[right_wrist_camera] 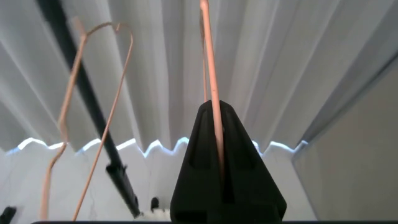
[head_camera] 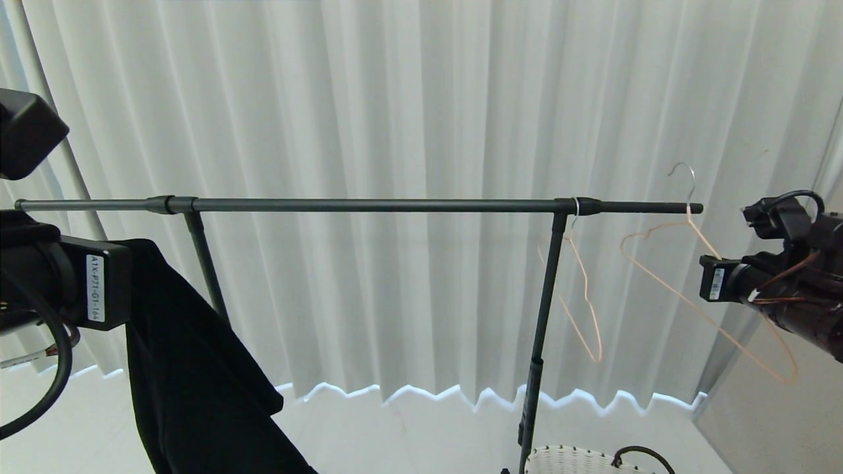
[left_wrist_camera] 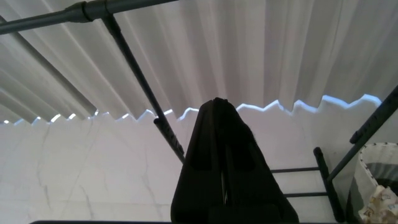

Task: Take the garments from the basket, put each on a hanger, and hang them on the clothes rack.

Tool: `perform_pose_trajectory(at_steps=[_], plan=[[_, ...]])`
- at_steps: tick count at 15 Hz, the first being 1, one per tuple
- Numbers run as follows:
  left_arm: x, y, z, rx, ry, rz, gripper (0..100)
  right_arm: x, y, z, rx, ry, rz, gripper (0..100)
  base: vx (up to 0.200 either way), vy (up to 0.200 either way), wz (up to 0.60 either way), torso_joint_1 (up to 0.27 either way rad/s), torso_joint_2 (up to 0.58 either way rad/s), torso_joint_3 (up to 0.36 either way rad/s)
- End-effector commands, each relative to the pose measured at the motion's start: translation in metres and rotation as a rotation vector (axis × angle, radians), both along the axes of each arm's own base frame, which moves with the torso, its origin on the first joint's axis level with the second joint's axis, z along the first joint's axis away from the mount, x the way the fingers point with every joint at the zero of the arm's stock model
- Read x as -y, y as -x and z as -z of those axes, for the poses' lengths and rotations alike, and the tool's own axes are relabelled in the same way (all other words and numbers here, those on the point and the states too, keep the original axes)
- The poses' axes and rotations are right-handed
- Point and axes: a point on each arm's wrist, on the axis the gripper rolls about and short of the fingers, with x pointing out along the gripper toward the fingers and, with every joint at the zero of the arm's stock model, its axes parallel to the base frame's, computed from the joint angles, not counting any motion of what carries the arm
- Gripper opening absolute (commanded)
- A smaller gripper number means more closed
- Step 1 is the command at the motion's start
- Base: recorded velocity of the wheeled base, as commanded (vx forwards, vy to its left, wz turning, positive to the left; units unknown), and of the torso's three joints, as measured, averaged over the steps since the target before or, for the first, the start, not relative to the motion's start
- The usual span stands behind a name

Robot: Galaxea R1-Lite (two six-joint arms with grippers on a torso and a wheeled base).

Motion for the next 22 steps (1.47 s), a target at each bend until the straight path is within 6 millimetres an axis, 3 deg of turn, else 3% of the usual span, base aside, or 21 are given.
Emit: perform_pose_trajectory(at_steps=[1,5,10,12,16,22], plan=[[0.000,-0.001,0.001,-0.004,-0.002,0.001,0,0.001,0.027,-0.009,0.035,0.023,-0.012,0,-0.200,0.000,0.00,-0.022,0.00,0.012],[0.000,0.000,0.009,-0.030,-0.013,0.000,0,0.000,0.051,-0.011,0.048,0.031,-0.029,0,-0.200,0.000,0.00,-0.004,0.00,-0.001],[0.002,-0.004,0.014,-0.022,-0.007,0.001,0,-0.006,0.065,-0.021,0.099,0.031,-0.067,0,-0.120,0.000,0.00,0.003,0.00,0.001],[0.003,-0.007,0.016,-0.029,-0.012,0.001,0,-0.015,0.071,-0.027,0.124,0.024,-0.125,0,0.000,0.000,0.00,0.000,0.00,0.000],[0.004,-0.008,0.018,-0.036,-0.017,0.002,0,-0.038,0.086,-0.039,0.179,-0.002,-0.251,0,0.000,0.200,0.00,0.001,0.00,0.004],[0.011,-0.023,0.026,-0.084,-0.033,-0.001,0,-0.073,0.100,-0.037,0.150,-0.095,-0.446,0,0.000,0.200,0.00,0.007,0.00,0.004]])
